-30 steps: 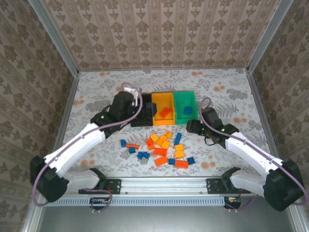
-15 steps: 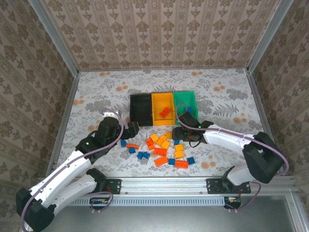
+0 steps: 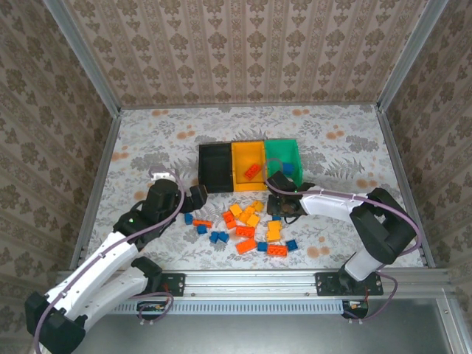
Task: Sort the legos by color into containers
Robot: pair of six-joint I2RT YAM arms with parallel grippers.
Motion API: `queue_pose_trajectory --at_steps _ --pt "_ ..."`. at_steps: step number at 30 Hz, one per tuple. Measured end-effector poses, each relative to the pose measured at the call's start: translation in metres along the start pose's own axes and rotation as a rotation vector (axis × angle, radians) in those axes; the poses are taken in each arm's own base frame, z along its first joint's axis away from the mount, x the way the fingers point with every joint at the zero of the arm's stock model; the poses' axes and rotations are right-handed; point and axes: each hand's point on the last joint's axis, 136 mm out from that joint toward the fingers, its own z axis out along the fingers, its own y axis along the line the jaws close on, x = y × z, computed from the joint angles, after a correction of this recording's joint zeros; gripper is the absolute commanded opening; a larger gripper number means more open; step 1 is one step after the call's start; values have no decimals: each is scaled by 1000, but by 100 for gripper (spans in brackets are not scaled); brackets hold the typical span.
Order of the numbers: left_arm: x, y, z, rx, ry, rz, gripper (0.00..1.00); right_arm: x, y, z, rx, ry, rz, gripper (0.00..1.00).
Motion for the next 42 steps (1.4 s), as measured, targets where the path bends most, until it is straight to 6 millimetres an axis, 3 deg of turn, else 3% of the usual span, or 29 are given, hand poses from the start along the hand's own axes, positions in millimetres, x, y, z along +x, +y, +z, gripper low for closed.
queue_pose_trajectory --at_steps 4,7,13,17,20,28,30,33,36,42 --pt "-1 2 1 -1 -1 -8 100 -4 -15 -10 6 -27 29 18" --pt "-1 2 1 1 3 -13 100 -15 -25 -28 -5 -71 60 17" --pt "-2 6 2 -7 2 -23 100 -63 -29 -85 -75 -231 84 17" --pt "-1 7 3 -8 9 -31 100 -105 -23 -104 -90 -306 91 18" --pt "0 7 4 -5 18 -36 100 -134 -15 -100 -82 -322 79 18" --pt "2 7 5 2 28 -44 100 -179 -5 -46 -4 -272 51 21" --pt "5 8 6 -2 34 -48 100 -188 -6 -36 12 -268 56 28" --pt "10 13 9 -12 48 -56 100 -195 -8 -24 28 -258 67 50" --pt "13 14 10 -18 54 -57 100 -194 -10 -20 35 -246 67 63" --pt "13 16 11 -20 57 -66 100 -192 -6 -39 3 -268 62 68"
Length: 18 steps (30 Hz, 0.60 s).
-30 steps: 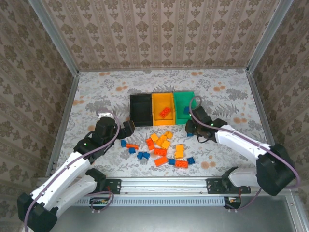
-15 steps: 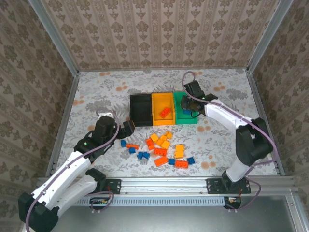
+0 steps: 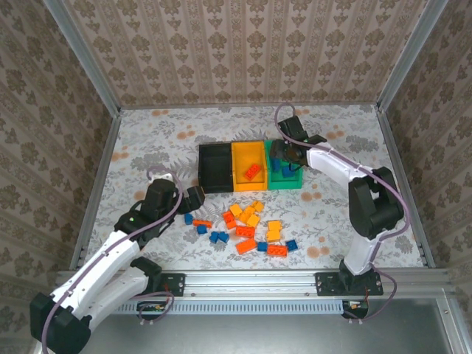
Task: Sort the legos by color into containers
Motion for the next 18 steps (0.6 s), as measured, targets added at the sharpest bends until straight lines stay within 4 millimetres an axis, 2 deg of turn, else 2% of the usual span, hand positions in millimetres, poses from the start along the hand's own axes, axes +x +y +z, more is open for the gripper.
queue_pose_trajectory --at_steps 3,5,8,14,18 --pt "0 1 1 -4 0 -3 100 10 3 -28 -40 -15 -9 69" --pt "0 3 1 -6 2 -6 100 26 7 -47 -71 -17 -31 69" --pt "2 5 3 -10 3 -16 100 65 12 -64 -104 15 -77 70" --pt "6 10 7 -15 14 -29 100 161 -4 -60 -76 200 -174 71" --pt "6 10 11 -13 15 -40 100 199 -9 -59 -72 283 -213 77"
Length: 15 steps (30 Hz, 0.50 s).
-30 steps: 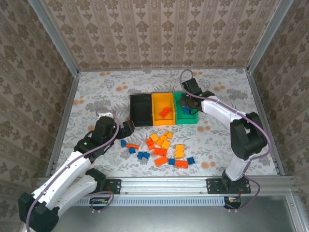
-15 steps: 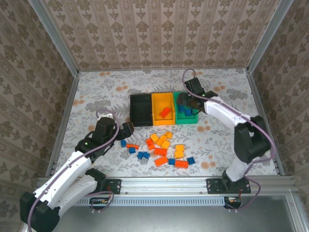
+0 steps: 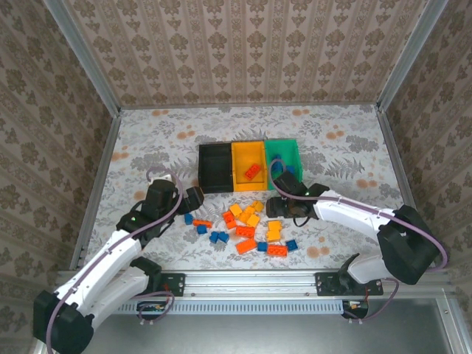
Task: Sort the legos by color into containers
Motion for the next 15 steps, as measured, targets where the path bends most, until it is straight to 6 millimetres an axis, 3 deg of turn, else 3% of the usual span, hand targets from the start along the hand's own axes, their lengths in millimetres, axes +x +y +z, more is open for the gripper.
queue_pose_trajectory --at_steps 8,15 --pt "2 0 3 6 4 -12 100 23 18 11 -27 63 -44 76" --pt "1 1 3 5 3 -19 100 29 19 23 -24 93 -37 63"
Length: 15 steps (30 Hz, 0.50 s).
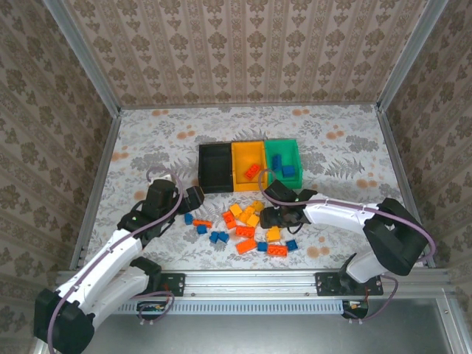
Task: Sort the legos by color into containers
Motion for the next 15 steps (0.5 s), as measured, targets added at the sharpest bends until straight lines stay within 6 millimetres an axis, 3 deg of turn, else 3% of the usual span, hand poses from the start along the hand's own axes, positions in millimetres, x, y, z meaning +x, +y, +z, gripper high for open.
queue_pose_trajectory --at_steps 7,15 --pt "0 2 1 -6 -1 -4 100 6 0 4 -4 23 -1 48" --pt "1 4 1 -11 2 -6 100 -4 6 -7 -17 -8 -23 33"
